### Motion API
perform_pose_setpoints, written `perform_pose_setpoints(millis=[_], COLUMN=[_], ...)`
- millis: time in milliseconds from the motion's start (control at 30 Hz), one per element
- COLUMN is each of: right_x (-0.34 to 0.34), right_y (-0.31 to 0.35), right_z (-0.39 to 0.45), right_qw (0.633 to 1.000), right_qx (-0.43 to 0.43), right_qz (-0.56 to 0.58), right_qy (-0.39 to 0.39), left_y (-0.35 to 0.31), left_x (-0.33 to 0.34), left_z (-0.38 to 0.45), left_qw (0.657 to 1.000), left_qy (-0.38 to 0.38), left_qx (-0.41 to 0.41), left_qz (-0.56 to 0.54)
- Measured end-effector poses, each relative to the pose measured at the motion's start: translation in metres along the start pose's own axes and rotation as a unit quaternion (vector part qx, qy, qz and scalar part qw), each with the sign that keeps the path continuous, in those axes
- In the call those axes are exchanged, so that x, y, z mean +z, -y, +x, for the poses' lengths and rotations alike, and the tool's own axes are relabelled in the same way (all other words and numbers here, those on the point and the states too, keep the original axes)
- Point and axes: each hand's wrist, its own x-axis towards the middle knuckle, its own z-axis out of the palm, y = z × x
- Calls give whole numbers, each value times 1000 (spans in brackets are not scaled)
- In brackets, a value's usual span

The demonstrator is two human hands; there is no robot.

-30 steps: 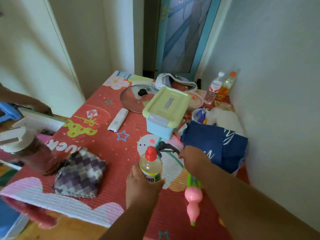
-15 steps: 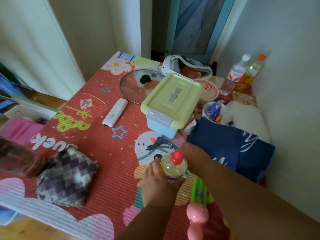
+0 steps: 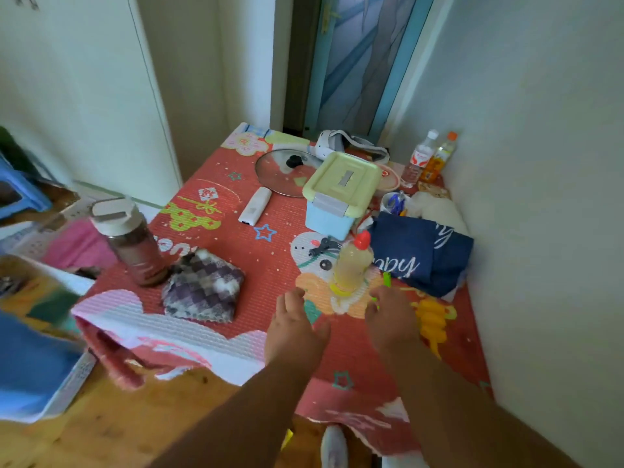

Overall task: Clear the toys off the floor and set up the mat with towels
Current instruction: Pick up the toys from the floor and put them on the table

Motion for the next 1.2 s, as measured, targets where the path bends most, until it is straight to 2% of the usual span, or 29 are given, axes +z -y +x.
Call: perform_pose_setpoints(millis=[167, 400, 600, 700, 833, 1033, 1200], right_x=[12, -1, 13, 32, 57, 111, 216], right_y=[39, 69, 64, 44, 22, 25, 52], right_z=[-111, -201, -318, -399, -496, -562, -616], right_qw=[997, 994, 987, 980, 967, 956, 940], right_qx=[-66, -87, -123, -121, -66, -58, -46], right_qz=[-17, -14, -27, -59, -100, -141, -117], right_qy=[46, 60, 97, 145, 227, 251, 316], left_y=[41, 50, 95, 140, 199, 263, 360], left_x=[-60, -114, -142, -150, -173, -207, -225], left_z=[-78, -154, -280, -368, -465, -526, -569], left_qw=[999, 998, 997, 995, 988, 972, 963], left_qy=[-2, -21, -71, -62, -44, -22, -3], left_qx=[-17, 32, -16, -77, -138, -198, -219], left_qz=[42, 57, 41, 27, 57, 127, 155])
